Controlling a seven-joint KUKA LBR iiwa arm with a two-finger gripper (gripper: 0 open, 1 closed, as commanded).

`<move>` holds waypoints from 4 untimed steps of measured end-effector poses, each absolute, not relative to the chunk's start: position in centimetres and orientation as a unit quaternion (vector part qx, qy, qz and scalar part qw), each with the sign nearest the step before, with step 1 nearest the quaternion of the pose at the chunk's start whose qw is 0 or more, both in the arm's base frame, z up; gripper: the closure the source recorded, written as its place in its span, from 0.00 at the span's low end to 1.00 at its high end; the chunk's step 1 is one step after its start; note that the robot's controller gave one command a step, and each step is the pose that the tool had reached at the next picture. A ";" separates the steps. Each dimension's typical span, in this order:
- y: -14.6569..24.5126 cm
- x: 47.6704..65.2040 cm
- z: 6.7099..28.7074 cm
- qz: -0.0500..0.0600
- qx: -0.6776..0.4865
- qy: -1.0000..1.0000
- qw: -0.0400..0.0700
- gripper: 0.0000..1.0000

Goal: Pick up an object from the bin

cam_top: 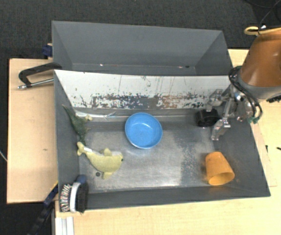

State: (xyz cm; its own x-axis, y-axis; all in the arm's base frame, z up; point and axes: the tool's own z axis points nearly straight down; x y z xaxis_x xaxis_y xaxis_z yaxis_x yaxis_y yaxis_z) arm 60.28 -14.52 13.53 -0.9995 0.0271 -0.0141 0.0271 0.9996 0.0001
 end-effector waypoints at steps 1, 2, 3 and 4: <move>-14.5 61.3 12.8 -0.002 0.000 1.000 0.018 0.00; -13.3 61.0 12.8 0.005 0.179 0.984 0.015 0.00; -14.3 60.2 12.2 0.001 0.276 0.961 0.003 0.00; -14.3 60.2 12.1 0.000 0.276 0.961 0.002 1.00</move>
Offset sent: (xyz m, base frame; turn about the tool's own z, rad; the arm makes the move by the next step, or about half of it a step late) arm -0.0011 0.0004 -0.0218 -0.0274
